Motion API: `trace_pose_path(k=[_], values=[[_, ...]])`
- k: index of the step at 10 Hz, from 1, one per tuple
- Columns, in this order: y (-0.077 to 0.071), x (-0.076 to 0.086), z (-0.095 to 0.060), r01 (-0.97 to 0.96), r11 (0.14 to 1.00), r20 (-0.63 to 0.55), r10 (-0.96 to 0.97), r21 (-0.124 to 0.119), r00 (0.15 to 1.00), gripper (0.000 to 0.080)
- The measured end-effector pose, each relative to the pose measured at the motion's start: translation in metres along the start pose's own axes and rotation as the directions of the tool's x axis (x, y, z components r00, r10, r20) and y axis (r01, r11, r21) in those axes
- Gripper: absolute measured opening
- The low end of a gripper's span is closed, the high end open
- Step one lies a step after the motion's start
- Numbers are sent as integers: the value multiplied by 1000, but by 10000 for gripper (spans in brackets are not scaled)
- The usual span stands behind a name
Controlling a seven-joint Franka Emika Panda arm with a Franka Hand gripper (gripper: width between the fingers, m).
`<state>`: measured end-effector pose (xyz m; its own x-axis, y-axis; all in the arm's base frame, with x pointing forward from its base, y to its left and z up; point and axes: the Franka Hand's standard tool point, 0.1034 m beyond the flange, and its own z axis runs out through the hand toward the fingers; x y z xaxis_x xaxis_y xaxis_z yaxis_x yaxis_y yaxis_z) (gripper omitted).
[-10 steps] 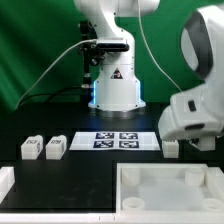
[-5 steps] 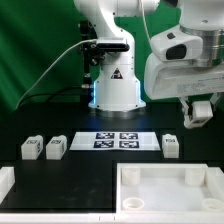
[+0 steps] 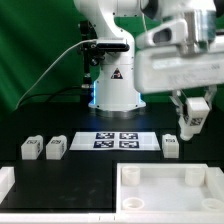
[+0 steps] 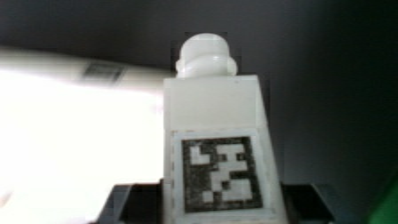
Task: Assemble one leg
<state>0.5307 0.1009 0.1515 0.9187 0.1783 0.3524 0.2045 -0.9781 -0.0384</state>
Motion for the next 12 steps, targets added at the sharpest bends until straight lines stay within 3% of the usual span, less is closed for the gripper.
trace_pose_path(k=[1,2,3,4,7,9,12], values=[[7,10,-5,-17,1000,-40,17,-7,999,294],[12,23,-12,-16,1000,-183,11,-26,983,294],[15,13,-7,-18,999,-288,5,-42,958,294],[15,1,3,-20,999,-263,9,-39,965,294],[17,1,10,-16,999,-215,9,-33,977,294],[29,35,29,-39,999,-216,35,-14,976,294],[14,38,60,-57,998,-233,58,12,971,294]])
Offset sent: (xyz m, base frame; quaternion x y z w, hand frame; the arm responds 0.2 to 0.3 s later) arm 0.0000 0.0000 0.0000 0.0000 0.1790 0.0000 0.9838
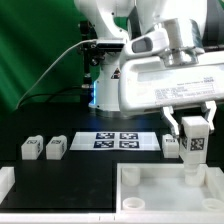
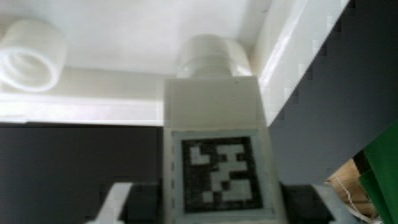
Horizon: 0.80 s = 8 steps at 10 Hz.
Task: Assemble one leg
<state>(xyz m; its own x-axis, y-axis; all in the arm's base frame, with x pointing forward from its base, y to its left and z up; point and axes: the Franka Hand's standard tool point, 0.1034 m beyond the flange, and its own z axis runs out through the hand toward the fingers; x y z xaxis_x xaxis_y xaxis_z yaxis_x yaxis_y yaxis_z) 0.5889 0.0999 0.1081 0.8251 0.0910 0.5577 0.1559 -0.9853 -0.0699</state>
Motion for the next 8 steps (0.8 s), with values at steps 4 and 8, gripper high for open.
trace_pose_path(k=[4,8], values=[[-7,20,11,-22,1000,-22,22,7,1000,294],[-11,21,27,-30,999,-22,30,15,999,294]])
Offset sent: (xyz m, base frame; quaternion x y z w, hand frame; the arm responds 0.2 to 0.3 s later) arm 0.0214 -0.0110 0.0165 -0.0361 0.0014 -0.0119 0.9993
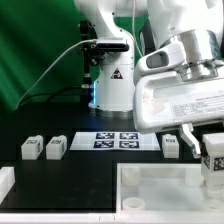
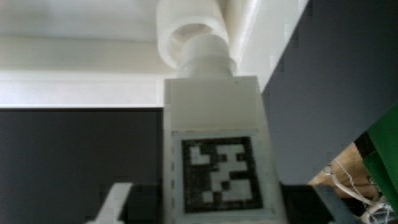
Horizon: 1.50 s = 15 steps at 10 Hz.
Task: Assemble one leg
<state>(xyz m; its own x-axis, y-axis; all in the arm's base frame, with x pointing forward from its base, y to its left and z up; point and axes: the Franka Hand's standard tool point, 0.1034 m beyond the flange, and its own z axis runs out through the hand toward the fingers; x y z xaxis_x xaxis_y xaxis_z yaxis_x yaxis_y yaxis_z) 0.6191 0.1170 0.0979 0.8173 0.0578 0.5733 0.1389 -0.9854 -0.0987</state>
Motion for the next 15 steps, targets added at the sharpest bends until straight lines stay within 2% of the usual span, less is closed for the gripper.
trace_pose_path(k=[2,11,13,15], values=[[1,-6,4,-3,1000,9,3,0,1000,294],[1,-2,10,-17,1000,-28,17,-6,999,294],[3,-12,15,-26,1000,-2,26,-13,1000,294],[3,-13,16,-29,999,-3,29,-17,1000,294]])
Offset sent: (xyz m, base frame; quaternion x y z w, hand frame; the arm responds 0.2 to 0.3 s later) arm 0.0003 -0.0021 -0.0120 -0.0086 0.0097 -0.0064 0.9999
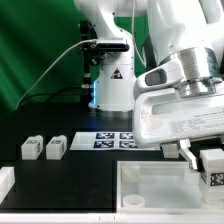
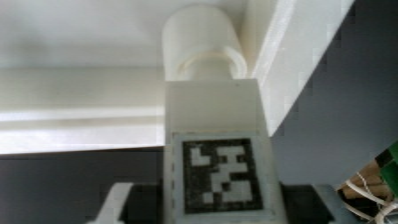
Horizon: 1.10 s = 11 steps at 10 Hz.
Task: Assemble one leg
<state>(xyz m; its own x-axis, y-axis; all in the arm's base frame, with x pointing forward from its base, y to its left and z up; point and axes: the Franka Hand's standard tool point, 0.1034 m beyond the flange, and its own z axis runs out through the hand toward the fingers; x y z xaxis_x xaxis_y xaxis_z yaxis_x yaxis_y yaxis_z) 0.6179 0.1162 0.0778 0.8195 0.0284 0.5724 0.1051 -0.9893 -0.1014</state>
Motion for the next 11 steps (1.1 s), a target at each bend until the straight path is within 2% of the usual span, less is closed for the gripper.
trace_pose_path(k=[2,3,4,5,6,7,8,9,11], values=[[-1,0,0,-20,1000,-7,20,-6,1000,294],[-1,-1,0,-62,998,-21,62,-30,998,294],[-1,-1,0,-60,997,-15,59,-43,998,294],[1,-5,1,-61,997,17,62,-41,998,372],[1,-6,2,-62,997,19,63,-42,998,372],[1,-6,2,-62,997,20,63,-42,998,552],[1,-7,2,-62,997,21,63,-42,998,552],[1,-7,2,-62,997,21,63,-42,998,629],[1,-7,2,-62,997,22,63,-42,998,643]])
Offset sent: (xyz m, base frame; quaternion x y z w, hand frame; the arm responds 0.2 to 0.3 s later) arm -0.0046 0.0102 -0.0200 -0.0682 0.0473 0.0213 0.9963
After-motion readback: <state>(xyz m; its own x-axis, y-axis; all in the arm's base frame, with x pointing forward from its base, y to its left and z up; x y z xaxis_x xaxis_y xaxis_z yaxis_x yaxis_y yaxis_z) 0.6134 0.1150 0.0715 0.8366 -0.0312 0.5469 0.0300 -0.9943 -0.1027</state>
